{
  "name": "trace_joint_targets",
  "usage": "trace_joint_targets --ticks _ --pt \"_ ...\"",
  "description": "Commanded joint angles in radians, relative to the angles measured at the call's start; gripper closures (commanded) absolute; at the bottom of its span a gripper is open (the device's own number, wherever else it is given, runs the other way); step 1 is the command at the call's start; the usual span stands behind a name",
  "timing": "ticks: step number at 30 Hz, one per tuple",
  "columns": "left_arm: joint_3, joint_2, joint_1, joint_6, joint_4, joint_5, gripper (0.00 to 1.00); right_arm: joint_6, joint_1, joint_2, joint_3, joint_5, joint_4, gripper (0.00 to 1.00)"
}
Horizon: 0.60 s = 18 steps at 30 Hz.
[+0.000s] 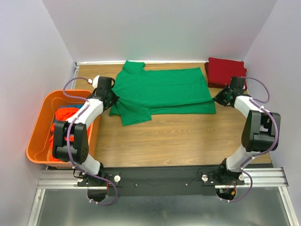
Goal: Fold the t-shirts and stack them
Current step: Fold the tshirt
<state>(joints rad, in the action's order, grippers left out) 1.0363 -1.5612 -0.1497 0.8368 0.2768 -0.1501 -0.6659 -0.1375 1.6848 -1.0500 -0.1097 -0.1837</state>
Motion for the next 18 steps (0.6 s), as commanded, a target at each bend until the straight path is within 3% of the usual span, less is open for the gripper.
trace_joint_targets --ticks 1,7,18 --pt "-0.004 0.069 0.016 -0.022 0.005 0.003 1.00 -0.008 -0.019 -0.040 0.025 0.019 0.023 0.99" --pt "-0.010 0.095 0.029 -0.025 0.005 0.007 1.00 -0.006 -0.028 -0.054 0.033 0.005 0.023 0.99" --pt "0.033 0.006 0.032 -0.016 -0.008 0.009 1.00 -0.011 -0.028 0.033 -0.022 -0.042 0.041 0.99"
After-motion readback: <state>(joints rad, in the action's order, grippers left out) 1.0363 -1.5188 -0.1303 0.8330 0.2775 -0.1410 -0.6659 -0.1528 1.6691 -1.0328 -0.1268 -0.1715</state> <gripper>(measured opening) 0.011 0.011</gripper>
